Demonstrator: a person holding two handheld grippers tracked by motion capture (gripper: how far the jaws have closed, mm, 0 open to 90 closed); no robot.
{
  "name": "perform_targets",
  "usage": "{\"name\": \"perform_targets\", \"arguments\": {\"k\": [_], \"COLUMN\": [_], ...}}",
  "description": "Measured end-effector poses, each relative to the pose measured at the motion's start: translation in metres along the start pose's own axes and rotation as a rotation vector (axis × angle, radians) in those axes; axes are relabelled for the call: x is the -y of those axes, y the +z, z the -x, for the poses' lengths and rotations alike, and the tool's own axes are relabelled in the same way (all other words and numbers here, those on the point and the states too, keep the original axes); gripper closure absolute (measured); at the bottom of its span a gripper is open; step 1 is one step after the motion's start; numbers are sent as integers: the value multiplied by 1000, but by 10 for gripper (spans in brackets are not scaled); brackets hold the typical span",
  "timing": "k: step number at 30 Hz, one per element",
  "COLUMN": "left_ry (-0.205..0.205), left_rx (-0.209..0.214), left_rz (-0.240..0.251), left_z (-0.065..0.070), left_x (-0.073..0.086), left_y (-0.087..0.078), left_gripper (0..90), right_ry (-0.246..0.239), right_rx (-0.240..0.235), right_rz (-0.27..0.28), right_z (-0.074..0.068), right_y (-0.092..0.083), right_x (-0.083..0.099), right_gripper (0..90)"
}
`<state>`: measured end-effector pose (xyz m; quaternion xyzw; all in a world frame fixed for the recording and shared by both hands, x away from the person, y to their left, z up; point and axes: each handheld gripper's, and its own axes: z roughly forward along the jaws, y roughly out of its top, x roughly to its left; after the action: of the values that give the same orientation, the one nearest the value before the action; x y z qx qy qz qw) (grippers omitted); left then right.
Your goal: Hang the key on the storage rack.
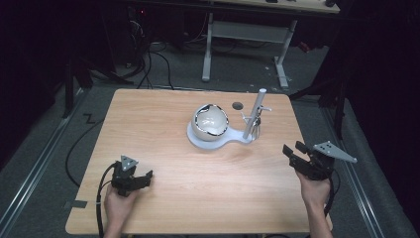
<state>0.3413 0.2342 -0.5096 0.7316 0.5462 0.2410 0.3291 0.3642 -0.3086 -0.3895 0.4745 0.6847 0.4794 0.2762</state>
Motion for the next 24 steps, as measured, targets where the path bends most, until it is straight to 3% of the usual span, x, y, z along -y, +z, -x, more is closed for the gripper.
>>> {"name": "perform_targets", "arguments": {"k": [24], "left_ry": [0], "left_rx": [0], "left_rz": [0], "left_z": [0], "left_x": [0], "left_y": [0], "left_gripper": [213], "right_ry": [29], "right_rx": [-12], "right_rz": [-8], "right_z": [-2], "right_y": [3], "right_x": [27], "right_gripper": [449]}}
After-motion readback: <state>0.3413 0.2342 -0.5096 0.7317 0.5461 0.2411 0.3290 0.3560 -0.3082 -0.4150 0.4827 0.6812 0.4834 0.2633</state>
